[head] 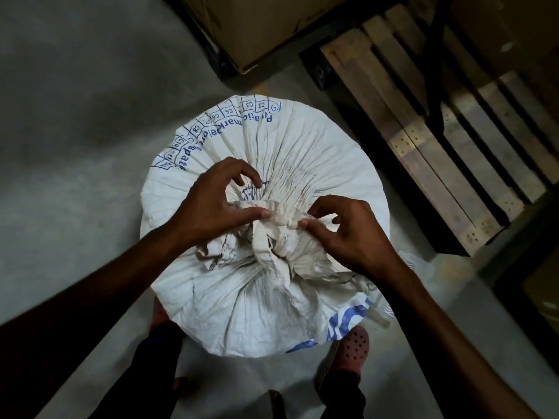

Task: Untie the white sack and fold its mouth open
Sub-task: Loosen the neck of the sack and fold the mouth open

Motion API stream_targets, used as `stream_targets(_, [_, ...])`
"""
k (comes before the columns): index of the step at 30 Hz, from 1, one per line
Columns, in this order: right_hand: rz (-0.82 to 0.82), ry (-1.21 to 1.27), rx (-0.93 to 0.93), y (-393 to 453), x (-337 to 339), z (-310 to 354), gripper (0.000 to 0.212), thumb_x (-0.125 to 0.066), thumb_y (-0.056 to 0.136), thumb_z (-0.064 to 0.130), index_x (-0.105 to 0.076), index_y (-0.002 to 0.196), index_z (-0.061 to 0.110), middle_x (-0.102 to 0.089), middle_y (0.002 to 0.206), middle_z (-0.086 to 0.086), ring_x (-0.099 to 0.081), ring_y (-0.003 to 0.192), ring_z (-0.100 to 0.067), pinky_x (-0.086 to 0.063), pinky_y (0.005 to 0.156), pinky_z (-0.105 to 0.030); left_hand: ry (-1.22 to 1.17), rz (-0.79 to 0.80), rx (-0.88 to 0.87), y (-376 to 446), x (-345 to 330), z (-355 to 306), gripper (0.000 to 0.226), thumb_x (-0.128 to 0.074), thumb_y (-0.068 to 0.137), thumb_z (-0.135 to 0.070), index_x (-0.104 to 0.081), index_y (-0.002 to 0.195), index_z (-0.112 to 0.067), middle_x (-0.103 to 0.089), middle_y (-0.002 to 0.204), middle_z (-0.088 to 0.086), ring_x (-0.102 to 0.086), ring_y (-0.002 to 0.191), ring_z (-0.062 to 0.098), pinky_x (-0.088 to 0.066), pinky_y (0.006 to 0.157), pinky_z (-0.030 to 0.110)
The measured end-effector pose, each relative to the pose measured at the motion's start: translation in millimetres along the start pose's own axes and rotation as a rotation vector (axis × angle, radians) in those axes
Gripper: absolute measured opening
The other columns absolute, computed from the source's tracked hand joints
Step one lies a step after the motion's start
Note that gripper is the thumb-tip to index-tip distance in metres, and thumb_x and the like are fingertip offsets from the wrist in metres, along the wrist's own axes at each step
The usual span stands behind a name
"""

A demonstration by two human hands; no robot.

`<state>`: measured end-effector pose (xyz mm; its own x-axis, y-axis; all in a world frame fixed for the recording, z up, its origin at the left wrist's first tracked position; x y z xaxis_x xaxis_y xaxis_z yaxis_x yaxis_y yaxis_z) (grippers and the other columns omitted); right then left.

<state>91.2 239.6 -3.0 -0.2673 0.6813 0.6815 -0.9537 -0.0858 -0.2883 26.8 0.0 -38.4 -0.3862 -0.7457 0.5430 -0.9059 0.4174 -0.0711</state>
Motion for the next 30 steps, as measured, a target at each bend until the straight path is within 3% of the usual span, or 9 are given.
stream_targets(3, [-0.027, -0.041, 0.022, 4.2, 2.5, -3.8, 0.020, -0.075, 0.089, 0.044, -0.069, 0.082, 0.027, -0.066, 0.083, 0.010, -0.063, 0.083, -0.009, -0.055, 0.075, -0.044, 0.155, -0.003, -0.213, -2.5, 10.8, -15.0, 0.033, -0.088, 0.074, -0.046, -0.069, 0.093, -0.027, -0.063, 0.100, -0.007, -0.059, 0.092, 0.020, -0.046, 0.083, 0.045])
stream_targets(7, [-0.028, -0.105, 0.006, 13.3, 4.5, -4.0, 0.016, -0.077, 0.088, 0.043, -0.073, 0.082, 0.029, -0.058, 0.077, 0.007, -0.054, 0.072, -0.008, -0.050, 0.067, -0.040, 0.218, 0.179, -0.367, -7.4, 13.1, -39.1, 0.018, -0.082, 0.086, -0.042, -0.080, 0.095, -0.026, -0.070, 0.077, -0.009, -0.063, 0.070, 0.012, -0.052, 0.065, 0.035])
stream_targets(12, [-0.048, -0.150, -0.032, 23.4, 9.0, -2.9, 0.015, -0.077, 0.088, 0.042, -0.075, 0.083, 0.028, -0.054, 0.063, 0.011, -0.053, 0.065, -0.009, -0.048, 0.065, -0.038, 0.376, 0.168, -0.328, -14.4, -0.3, -51.2, 0.040, -0.065, 0.081, -0.066, -0.080, 0.097, -0.032, -0.076, 0.069, -0.010, -0.073, 0.060, 0.013, -0.055, 0.053, 0.031])
stream_targets(19, [-0.159, -0.194, -0.050, 37.8, 20.2, -1.5, 0.015, -0.074, 0.090, 0.041, -0.076, 0.098, 0.028, -0.053, 0.058, 0.010, -0.050, 0.060, -0.006, -0.030, 0.057, -0.030, 0.538, 0.040, -0.127, -19.0, -19.3, -42.8, 0.065, -0.065, 0.070, -0.078, -0.071, 0.124, -0.041, -0.082, 0.097, -0.011, -0.078, 0.094, 0.025, -0.060, 0.071, 0.037])
stream_targets(22, [-0.178, -0.225, 0.079, 31.2, 22.6, 12.4, 0.017, -0.073, 0.093, 0.034, -0.068, 0.109, 0.029, -0.064, 0.070, 0.008, -0.059, 0.073, -0.016, -0.038, 0.063, -0.033, 0.563, 0.035, -0.014, -12.4, -20.2, -39.4, 0.061, -0.072, 0.074, -0.074, -0.066, 0.129, -0.047, -0.080, 0.104, -0.014, -0.074, 0.105, 0.023, -0.055, 0.078, 0.035])
stream_targets(24, [-0.164, -0.317, 0.253, 19.6, 24.0, 25.6, 0.010, -0.071, 0.095, 0.025, -0.067, 0.103, 0.023, -0.070, 0.076, 0.005, -0.062, 0.080, -0.025, -0.046, 0.070, -0.038, 0.561, 0.043, 0.078, -9.0, -19.5, -35.2, 0.060, -0.072, 0.077, -0.072, -0.066, 0.131, -0.047, -0.079, 0.111, -0.013, -0.071, 0.112, 0.023, -0.052, 0.082, 0.034])
stream_targets(26, [-0.166, -0.499, 0.430, 4.4, 23.6, 32.6, 0.003, -0.068, 0.094, 0.018, -0.070, 0.096, 0.019, -0.072, 0.077, 0.003, -0.061, 0.086, -0.031, -0.041, 0.076, -0.041, 0.538, 0.046, 0.155, -5.4, -16.4, -31.4, 0.060, -0.071, 0.081, -0.069, -0.064, 0.136, -0.048, -0.077, 0.120, -0.012, -0.068, 0.119, 0.023, -0.050, 0.086, 0.033])
stream_targets(28, [-0.151, -0.664, 0.510, -10.0, 18.4, 31.8, 0.013, -0.064, 0.096, 0.028, -0.073, 0.098, 0.018, -0.076, 0.088, 0.002, -0.063, 0.104, -0.033, -0.037, 0.088, -0.045, 0.509, 0.055, 0.185, -0.4, -12.8, -28.2, 0.058, -0.069, 0.084, -0.067, -0.061, 0.139, -0.049, -0.075, 0.124, -0.014, -0.066, 0.122, 0.022, -0.049, 0.086, 0.033])
stream_targets(30, [-0.083, -0.784, 0.416, -16.5, 7.3, 23.9, 0.039, -0.057, 0.097, 0.050, -0.074, 0.107, 0.016, -0.078, 0.109, -0.002, -0.054, 0.136, -0.039, -0.025, 0.112, -0.058, 0.459, 0.042, 0.207, 5.7, -9.4, -25.2, 0.059, -0.069, 0.086, -0.063, -0.058, 0.142, -0.048, -0.075, 0.126, -0.014, -0.066, 0.123, 0.022, -0.048, 0.085, 0.033])
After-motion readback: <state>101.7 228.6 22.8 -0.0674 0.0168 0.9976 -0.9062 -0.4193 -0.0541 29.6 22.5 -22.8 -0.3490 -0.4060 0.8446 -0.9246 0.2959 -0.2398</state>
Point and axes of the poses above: each hand's wrist, its own y-axis towards the middle knuckle, its own x-axis out of the back of the hand, z = x × y, the point moved 3 cm from there along y, towards the middle knuckle
